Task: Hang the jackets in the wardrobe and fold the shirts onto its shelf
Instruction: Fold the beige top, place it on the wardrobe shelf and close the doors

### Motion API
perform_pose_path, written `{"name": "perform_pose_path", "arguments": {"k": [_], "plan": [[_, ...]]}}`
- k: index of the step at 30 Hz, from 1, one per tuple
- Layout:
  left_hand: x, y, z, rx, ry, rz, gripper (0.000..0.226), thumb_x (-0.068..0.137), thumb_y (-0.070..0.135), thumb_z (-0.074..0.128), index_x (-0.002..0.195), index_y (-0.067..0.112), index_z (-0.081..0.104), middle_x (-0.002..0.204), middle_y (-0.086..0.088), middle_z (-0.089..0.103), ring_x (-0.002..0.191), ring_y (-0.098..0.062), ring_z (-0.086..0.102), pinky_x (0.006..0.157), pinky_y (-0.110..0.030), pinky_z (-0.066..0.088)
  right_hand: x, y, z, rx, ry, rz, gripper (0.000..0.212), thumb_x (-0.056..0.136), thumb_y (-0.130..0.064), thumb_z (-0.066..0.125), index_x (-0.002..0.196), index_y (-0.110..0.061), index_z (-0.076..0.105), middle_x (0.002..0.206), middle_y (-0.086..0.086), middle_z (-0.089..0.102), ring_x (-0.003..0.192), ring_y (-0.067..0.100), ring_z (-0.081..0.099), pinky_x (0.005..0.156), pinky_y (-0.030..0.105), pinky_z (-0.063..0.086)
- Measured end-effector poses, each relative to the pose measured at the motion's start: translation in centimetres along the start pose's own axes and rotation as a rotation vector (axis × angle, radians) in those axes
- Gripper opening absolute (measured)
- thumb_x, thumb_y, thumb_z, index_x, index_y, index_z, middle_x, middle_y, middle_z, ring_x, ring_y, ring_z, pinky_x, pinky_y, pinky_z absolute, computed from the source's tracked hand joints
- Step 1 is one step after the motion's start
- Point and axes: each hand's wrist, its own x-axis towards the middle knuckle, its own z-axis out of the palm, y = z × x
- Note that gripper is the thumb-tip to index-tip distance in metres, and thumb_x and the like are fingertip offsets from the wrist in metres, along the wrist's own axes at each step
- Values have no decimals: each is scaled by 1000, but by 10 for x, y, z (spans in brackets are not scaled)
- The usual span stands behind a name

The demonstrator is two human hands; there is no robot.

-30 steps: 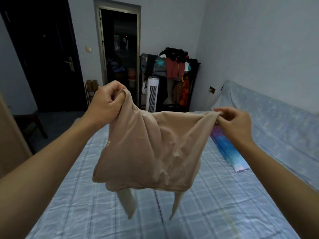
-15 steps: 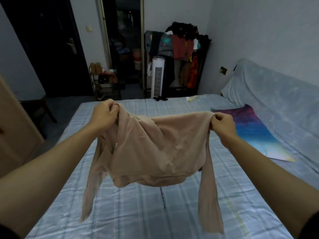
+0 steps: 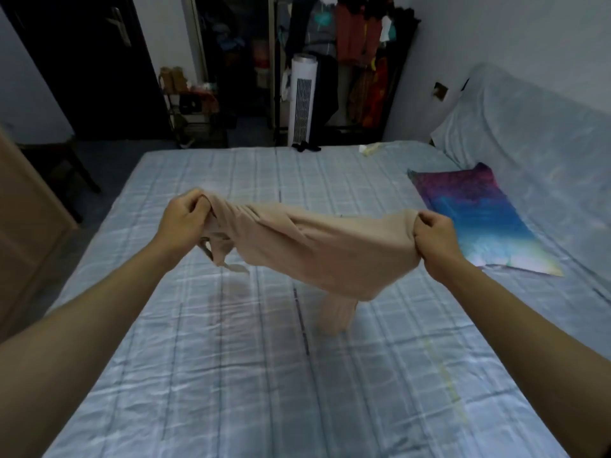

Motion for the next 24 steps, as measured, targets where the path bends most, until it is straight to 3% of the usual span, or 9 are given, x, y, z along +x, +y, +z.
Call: {"name": "perform_pose_path", "arguments": {"k": [2, 6, 9, 11, 14, 16, 18, 21, 24], "plan": [[-34, -31, 7, 8, -69, -59, 26, 100, 9, 41, 85, 4, 62, 81, -10, 60, 68, -16, 52, 61, -26, 44, -26, 39, -5, -78, -35, 117, 24, 91, -7, 49, 77, -9, 68, 73, 5, 64, 71, 17, 57, 63, 30, 44], [-118, -86, 14, 78, -225, -251, 28, 97, 18, 45, 87, 6, 68, 91, -14, 69, 82, -29, 62, 73, -38, 49, -87, 110, -20, -310, -277, 415, 21, 88, -3, 49, 76, 0, 66, 76, 16, 63, 70, 27, 60, 59, 31, 45], [-177, -108, 9, 207, -506, -417, 38, 78, 36, 43, 73, 4, 63, 81, -16, 65, 76, -29, 56, 73, -44, 45, -127, 154, -30, -564, -521, 504, 21, 81, 0, 48, 76, 10, 66, 72, 20, 63, 65, 28, 58, 56, 36, 42], [-215, -117, 12, 335, -714, -444, 35, 72, 39, 40, 67, 12, 62, 79, -7, 62, 78, -25, 55, 73, -37, 42, -151, 181, -31, -688, -666, 507, 24, 79, -4, 48, 79, 10, 68, 74, 21, 65, 63, 28, 58, 55, 35, 45], [-265, -132, 25, 512, -970, -465, 35, 95, 30, 43, 95, 13, 73, 103, 0, 66, 102, -23, 60, 85, -29, 42, -186, 208, -30, -731, -833, 592, 18, 85, -4, 53, 71, -1, 65, 73, 17, 59, 63, 25, 55, 56, 31, 48], [-289, -137, 34, 525, -1099, -519, 29, 96, 16, 46, 95, 7, 73, 106, -7, 72, 97, -23, 65, 83, -26, 46, -203, 218, -29, -704, -833, 630, 13, 88, -6, 58, 82, 2, 66, 84, 19, 67, 68, 28, 67, 61, 33, 56], [-301, -142, 39, 482, -1091, -533, 24, 86, 15, 50, 85, 8, 73, 93, -8, 75, 88, -21, 68, 83, -31, 54, -212, 223, -26, -668, -769, 602, 15, 91, -14, 59, 97, -3, 67, 97, 17, 69, 77, 26, 71, 61, 32, 57], [-298, -145, 45, 510, -963, -431, 27, 90, 10, 47, 88, 11, 73, 89, 0, 72, 90, -20, 66, 90, -40, 52, -218, 228, -20, -594, -658, 488, 11, 91, -21, 61, 94, -14, 69, 97, 12, 67, 86, 25, 69, 59, 30, 55], [-288, -146, 51, 490, -886, -397, 27, 92, 6, 45, 89, 11, 72, 86, 1, 72, 90, -18, 66, 89, -36, 51, -218, 228, -9, -556, -609, 457, 11, 90, -25, 61, 89, -17, 69, 100, 10, 67, 87, 29, 69, 59, 31, 56]]}}
